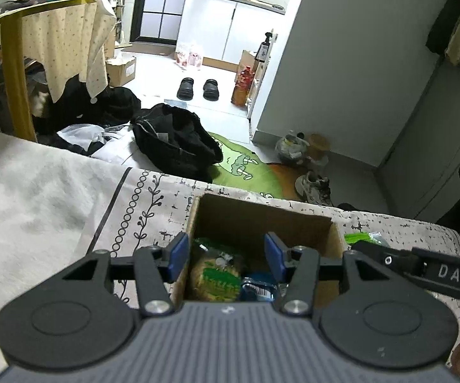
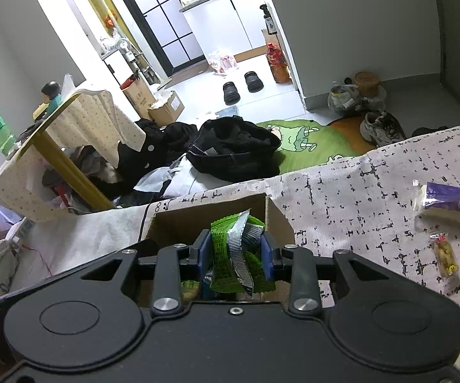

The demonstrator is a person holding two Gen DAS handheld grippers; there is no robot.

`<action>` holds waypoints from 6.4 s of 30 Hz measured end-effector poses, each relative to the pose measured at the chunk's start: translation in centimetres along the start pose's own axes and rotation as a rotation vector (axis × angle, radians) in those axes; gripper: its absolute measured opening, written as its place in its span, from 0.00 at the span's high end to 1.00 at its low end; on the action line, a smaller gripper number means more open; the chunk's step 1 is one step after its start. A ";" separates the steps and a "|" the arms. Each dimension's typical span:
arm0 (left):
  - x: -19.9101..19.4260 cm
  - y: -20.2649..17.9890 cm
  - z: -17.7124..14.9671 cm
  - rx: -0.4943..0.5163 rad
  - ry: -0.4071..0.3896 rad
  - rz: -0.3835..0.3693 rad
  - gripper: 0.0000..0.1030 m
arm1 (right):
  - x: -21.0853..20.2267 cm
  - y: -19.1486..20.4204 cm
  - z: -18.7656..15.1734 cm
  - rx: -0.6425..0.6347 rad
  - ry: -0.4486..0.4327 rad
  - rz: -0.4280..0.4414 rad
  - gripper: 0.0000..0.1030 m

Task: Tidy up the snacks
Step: 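Open the left tool to drop the cracker pack while the right tool drops the green pack, then move both open tools back toward the yellow candy stick and purple cake, then grasp the yellow candy stick with the left tool while the right tool grasps the purple-wrapped cake, then carry the yellow candy stick over the box with the left tool while the right tool carries the purple cake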

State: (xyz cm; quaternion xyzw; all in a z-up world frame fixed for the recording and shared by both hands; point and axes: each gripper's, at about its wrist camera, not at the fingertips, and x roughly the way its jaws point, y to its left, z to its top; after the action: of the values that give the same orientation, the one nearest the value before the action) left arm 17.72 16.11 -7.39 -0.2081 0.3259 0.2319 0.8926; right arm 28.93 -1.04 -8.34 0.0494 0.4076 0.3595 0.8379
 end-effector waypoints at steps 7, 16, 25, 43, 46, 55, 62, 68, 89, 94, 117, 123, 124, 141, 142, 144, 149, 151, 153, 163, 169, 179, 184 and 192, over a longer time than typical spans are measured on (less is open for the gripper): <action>-1.4 0.4 -0.3 -0.001 -0.018 0.024 0.42 | 0.9 0.6 0.9 0.021 -0.015 0.072 0.67; -2.1 0.8 -0.2 -0.024 -0.033 0.037 0.23 | 0.9 -0.3 0.7 0.023 0.008 0.064 0.49; -2.5 -0.5 -0.6 -0.015 -0.014 0.040 0.09 | -1.3 -2.3 -0.6 0.049 0.001 0.028 0.37; -5.8 -5.1 -2.2 0.011 -0.018 -0.033 0.00 | -6.8 -6.4 -1.0 0.022 -0.021 0.001 0.04; -5.7 -5.8 -3.0 0.013 -0.002 -0.049 0.00 | -7.3 -7.1 -1.3 0.013 -0.011 -0.004 0.02; -5.4 -8.0 -4.1 0.078 0.030 -0.105 0.00 | -8.9 -9.4 -1.8 -0.008 -0.010 -0.045 0.00; -4.3 -10.8 -4.8 0.099 0.059 -0.123 0.00 | -10.2 -11.7 -1.5 0.007 -0.011 -0.086 0.00; -3.7 -12.9 -4.8 0.140 0.075 -0.137 0.00 | -11.1 -13.4 -0.8 0.008 -0.010 -0.111 0.00; 0.3 -18.8 -4.8 0.185 0.082 -0.202 0.02 | -10.3 -19.1 -0.5 0.005 0.003 -0.195 0.19; 2.2 -19.9 -5.0 0.177 0.122 -0.208 0.11 | -9.0 -20.6 0.1 0.005 0.010 -0.192 0.24; 11.9 -24.6 -8.5 0.094 0.349 -0.148 0.50 | -4.6 -25.8 1.4 -0.039 0.036 -0.131 0.49; 13.2 -25.0 -9.3 0.090 0.321 -0.141 0.52 | -4.2 -26.1 1.6 -0.037 0.040 -0.115 0.51; 13.2 -25.0 -9.2 0.088 0.317 -0.139 0.55 | -4.1 -26.1 1.6 -0.039 0.041 -0.114 0.51; 11.9 -22.7 -7.5 0.108 0.255 -0.054 0.84 | -1.3 -25.1 2.9 -0.096 0.030 -0.079 0.39; 11.8 -22.5 -7.3 0.100 0.253 -0.053 0.84 | -1.1 -25.0 2.9 -0.100 0.032 -0.076 0.37; 11.7 -22.2 -7.0 0.088 0.245 -0.049 0.84 | -0.6 -24.7 2.8 -0.108 0.035 -0.078 0.33; 11.2 -21.1 -6.5 0.060 0.235 -0.043 0.84 | 0.9 -24.5 3.0 -0.101 0.056 -0.077 0.29; 11.2 -20.7 -6.4 0.051 0.235 -0.038 0.84 | 1.5 -24.0 3.1 -0.122 0.075 -0.074 0.27; 11.3 -20.5 -6.5 0.043 0.238 -0.037 0.84 | 2.2 -23.7 2.8 -0.137 0.102 -0.078 0.26; 10.6 -20.3 -6.8 0.075 0.228 -0.044 0.83 | 2.2 -22.0 0.3 -0.229 0.186 -0.159 0.54; 9.5 -19.8 -7.2 0.095 0.227 -0.055 0.84 | 1.0 -21.9 -0.4 -0.153 0.177 -0.141 0.67; 6.5 -18.7 -6.9 0.125 0.196 -0.086 0.84 | -3.1 -22.7 -2.0 0.112 0.108 -0.081 0.69; 4.7 -18.2 -6.5 0.150 0.163 -0.101 0.84 | -3.9 -21.0 -1.9 0.147 0.074 -0.056 0.69; 1.8 -16.7 -5.6 0.133 0.119 -0.125 0.84 | -4.9 -18.5 -1.6 0.169 0.036 -0.008 0.70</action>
State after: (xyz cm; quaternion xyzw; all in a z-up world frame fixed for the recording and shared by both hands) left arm 25.35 0.26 -8.83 -0.1818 0.3794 0.1408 0.8962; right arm 36.15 -18.12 -13.15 0.1118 0.4516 0.3211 0.8249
